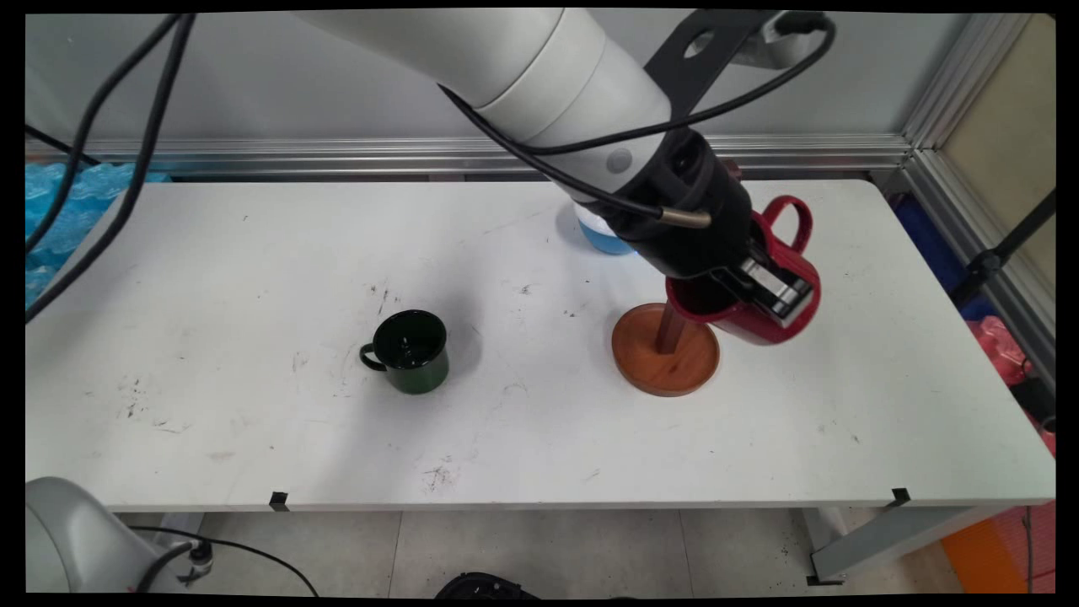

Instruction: Place the picked object on the table

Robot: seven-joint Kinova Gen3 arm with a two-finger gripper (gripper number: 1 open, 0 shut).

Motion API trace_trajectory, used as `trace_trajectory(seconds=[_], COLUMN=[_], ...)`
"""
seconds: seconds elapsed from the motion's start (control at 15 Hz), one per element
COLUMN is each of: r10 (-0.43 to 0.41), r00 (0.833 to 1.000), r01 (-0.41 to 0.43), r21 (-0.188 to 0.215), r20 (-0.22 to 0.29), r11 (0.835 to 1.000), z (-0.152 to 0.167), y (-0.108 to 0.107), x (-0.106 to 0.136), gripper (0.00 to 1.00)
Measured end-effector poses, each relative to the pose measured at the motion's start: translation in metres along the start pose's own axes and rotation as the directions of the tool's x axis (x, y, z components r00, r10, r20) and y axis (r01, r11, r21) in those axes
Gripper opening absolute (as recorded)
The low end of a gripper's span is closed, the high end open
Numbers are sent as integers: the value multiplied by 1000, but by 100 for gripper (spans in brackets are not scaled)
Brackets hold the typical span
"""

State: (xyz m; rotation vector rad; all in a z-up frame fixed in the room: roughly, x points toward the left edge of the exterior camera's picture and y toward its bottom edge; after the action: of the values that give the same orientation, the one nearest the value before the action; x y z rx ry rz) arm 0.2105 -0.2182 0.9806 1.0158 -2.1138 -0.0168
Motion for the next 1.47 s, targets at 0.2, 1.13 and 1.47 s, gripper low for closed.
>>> trace_trajectory(seconds=[0.2, 1.13, 1.47], r10=[-9, -87, -109], r00=[1000, 972, 948], r01=[9, 54, 29], r21=[-17, 154, 260], r20=[11, 219, 298], r11=[1000, 987, 965], z=[-5, -74, -102], y=[13, 5, -34], x=[-2, -34, -37], gripper=[0, 0, 0])
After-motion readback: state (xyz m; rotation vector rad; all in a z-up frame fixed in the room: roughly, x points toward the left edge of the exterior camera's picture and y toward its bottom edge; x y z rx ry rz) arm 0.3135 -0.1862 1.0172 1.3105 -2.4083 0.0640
